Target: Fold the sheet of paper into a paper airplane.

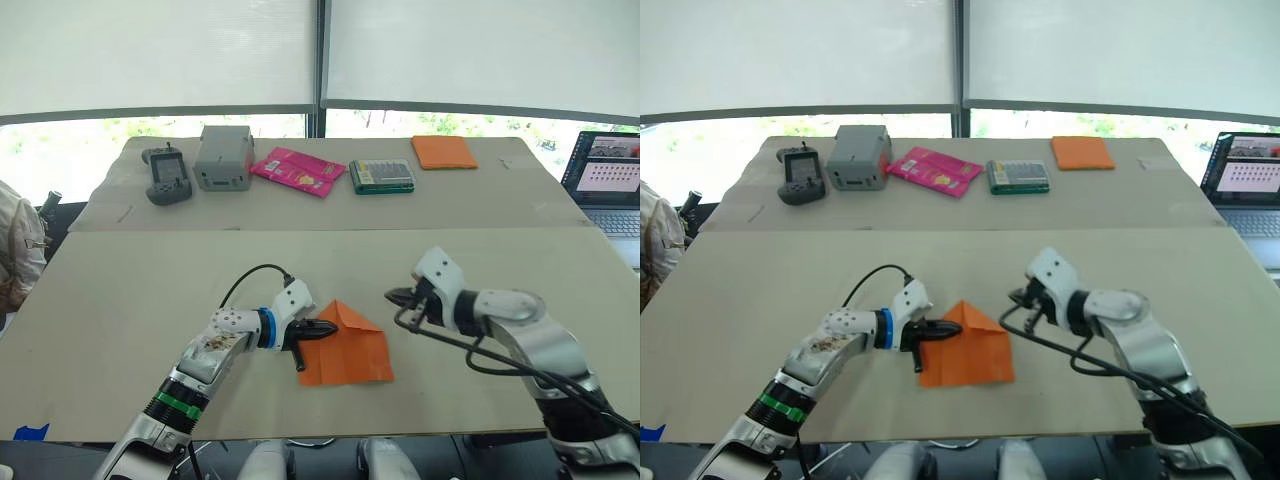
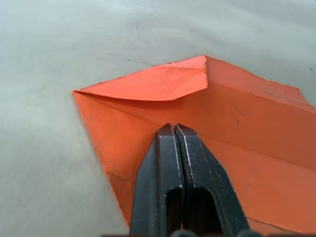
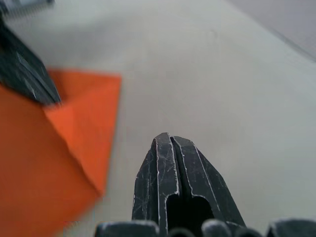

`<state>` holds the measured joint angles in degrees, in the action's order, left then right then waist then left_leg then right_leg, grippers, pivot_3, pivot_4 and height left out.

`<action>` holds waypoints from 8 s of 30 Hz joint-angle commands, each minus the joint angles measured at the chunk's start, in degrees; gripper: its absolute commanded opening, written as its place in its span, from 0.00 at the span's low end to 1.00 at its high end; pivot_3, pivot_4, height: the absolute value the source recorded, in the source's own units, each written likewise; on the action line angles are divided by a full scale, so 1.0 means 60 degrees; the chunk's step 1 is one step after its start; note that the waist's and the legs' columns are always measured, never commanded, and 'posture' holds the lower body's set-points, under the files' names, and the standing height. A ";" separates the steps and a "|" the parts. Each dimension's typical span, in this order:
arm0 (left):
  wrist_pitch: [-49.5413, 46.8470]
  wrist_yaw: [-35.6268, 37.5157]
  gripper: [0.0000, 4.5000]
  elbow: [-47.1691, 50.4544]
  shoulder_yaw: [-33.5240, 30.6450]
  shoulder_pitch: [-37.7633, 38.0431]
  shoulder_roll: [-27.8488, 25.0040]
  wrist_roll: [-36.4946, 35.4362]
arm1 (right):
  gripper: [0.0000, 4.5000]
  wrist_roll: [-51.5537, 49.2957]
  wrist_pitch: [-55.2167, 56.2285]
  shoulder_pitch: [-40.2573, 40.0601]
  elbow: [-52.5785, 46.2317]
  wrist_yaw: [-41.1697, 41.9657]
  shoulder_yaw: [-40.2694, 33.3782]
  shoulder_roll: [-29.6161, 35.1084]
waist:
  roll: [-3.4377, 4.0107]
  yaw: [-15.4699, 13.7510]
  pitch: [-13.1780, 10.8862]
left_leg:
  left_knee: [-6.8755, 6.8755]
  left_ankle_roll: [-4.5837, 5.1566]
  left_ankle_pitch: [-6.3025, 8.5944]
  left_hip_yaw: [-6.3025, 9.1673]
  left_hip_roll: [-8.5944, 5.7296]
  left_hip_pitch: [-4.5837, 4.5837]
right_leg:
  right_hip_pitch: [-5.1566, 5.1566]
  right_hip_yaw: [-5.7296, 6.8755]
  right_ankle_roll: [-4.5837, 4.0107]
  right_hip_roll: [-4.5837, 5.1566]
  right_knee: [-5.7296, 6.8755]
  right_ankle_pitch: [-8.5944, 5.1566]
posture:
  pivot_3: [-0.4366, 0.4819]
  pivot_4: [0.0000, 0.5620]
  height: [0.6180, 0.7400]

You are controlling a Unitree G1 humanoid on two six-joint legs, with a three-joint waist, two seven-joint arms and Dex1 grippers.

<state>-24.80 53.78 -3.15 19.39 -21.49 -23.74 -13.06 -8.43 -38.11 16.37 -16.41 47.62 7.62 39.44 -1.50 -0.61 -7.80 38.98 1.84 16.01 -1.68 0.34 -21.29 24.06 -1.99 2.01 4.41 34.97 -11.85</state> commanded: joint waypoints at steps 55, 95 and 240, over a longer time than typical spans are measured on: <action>0.0238 0.0024 0.01 -0.0340 -0.0142 0.0406 0.0954 0.0181 | 0.00 0.2029 0.2015 0.0812 0.1529 0.0105 0.2414 -0.1246 | -0.0004 0.0029 -0.0002 | 0.0007 0.0009 -0.0006 0.0001 -0.0004 0.0014 | -0.0008 -0.0016 0.0001 -0.0004 0.0007 0.0003 | 0.48 0.27 1.00; 0.0338 0.0025 0.01 -0.0837 0.0244 0.0291 0.0771 0.0655 | 0.00 -0.2012 -0.1374 -0.3786 -0.3444 -0.0752 -0.0041 -0.0204 | -0.0016 -0.0028 -0.0006 | 0.0010 0.0013 -0.0002 0.0012 0.0007 -0.0016 | 0.0001 -0.0017 0.0051 -0.0001 -0.0001 -0.0028 | 0.48 0.27 1.00; -0.0220 0.0057 0.01 0.1684 -0.0038 0.1370 -0.1457 0.0473 | 0.00 0.1251 0.4828 0.2500 0.5874 0.0094 0.2197 -0.3615 | -0.0018 0.0253 -0.0009 | -0.0002 0.0015 0.0000 -0.0016 0.0044 0.0022 | 0.0007 -0.0041 -0.0016 -0.0036 0.0027 0.0007 | 0.48 0.27 1.00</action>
<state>-25.73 53.79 8.95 17.62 -14.49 -31.84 -11.66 -2.42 -11.17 30.93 16.35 48.12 20.01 18.14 -1.60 0.91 -7.85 38.97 1.93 16.01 -1.78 0.60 -21.16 24.10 -2.23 1.91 4.19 35.13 -11.81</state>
